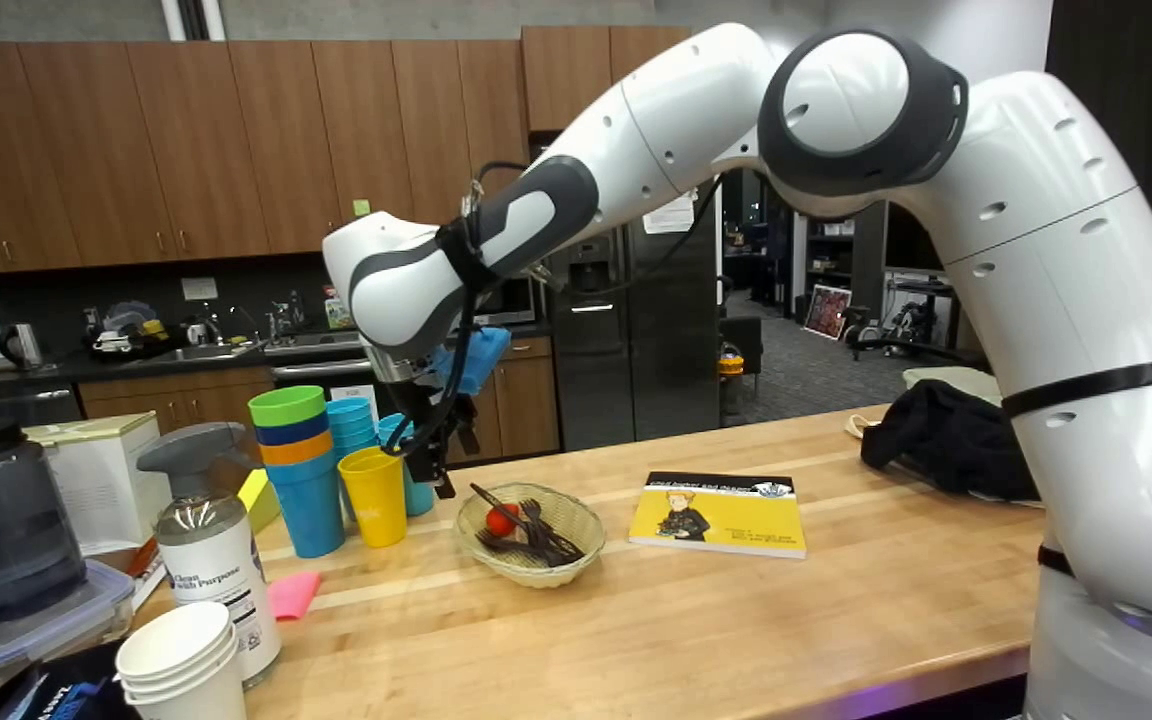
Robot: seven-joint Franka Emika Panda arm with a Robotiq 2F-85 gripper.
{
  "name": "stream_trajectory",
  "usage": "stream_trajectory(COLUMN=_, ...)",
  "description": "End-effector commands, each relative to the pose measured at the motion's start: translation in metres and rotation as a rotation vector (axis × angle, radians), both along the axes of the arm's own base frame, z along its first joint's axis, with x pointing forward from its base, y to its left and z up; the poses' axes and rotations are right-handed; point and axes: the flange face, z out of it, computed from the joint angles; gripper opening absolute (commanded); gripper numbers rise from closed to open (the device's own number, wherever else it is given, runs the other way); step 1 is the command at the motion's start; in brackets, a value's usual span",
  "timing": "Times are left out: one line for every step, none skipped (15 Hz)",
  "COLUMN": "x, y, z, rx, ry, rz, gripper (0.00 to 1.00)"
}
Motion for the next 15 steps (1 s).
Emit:
stream_trajectory(x=0.0009, y=0.0008, z=0.0008, rx=-0.001, ry=0.0, rz=0.0, gripper=1.0)
stream_trajectory(x=0.001, y=0.0007, z=0.0008, rx=-0.001, ry=0.0, rz=0.0, gripper=1.0)
stream_trajectory(x=0.001, y=0.0007, z=0.0008, rx=-0.001, ry=0.0, rz=0.0, gripper=1.0)
stream_trajectory(x=0.001, y=0.0007, z=0.0008, rx=-0.001, ry=0.001, rz=0.001, gripper=1.0)
stream_trajectory(x=0.001, y=0.0008, z=0.0008, rx=-0.001, ry=0.0, rz=0.001, gripper=1.0)
stream_trajectory(x=0.001, y=0.0007, z=0.0009, rx=-0.001, ry=0.001, rz=0.001, gripper=1.0)
stream_trajectory(x=0.001, y=0.0007, z=0.0009, rx=-0.001, ry=0.001, rz=0.001, gripper=1.0)
stream_trajectory(x=0.001, y=0.0007, z=0.0009, rx=-0.001, ry=0.001, rz=0.001, gripper=1.0)
stream_trajectory(x=0.001, y=0.0008, z=0.0009, rx=-0.001, ry=0.001, rz=0.002, gripper=1.0)
stream_trajectory(x=0.0013, y=0.0007, z=0.0013, rx=0.004, ry=-0.002, rz=-0.003, gripper=1.0)
stream_trajectory(x=0.0014, y=0.0005, z=0.0015, rx=0.007, ry=-0.003, rz=-0.007, gripper=1.0)
stream_trajectory(x=0.0022, y=-0.0002, z=0.0022, rx=0.018, ry=-0.006, rz=-0.018, gripper=1.0)
stream_trajectory(x=0.0036, y=-0.0009, z=0.0032, rx=0.036, ry=-0.004, rz=-0.028, gripper=1.0)
stream_trajectory(x=0.0056, y=-0.0027, z=0.0045, rx=0.062, ry=0.0, rz=-0.042, gripper=1.0)
stream_trajectory(x=0.0095, y=-0.0065, z=0.007, rx=0.092, ry=0.0, rz=-0.063, gripper=1.0)
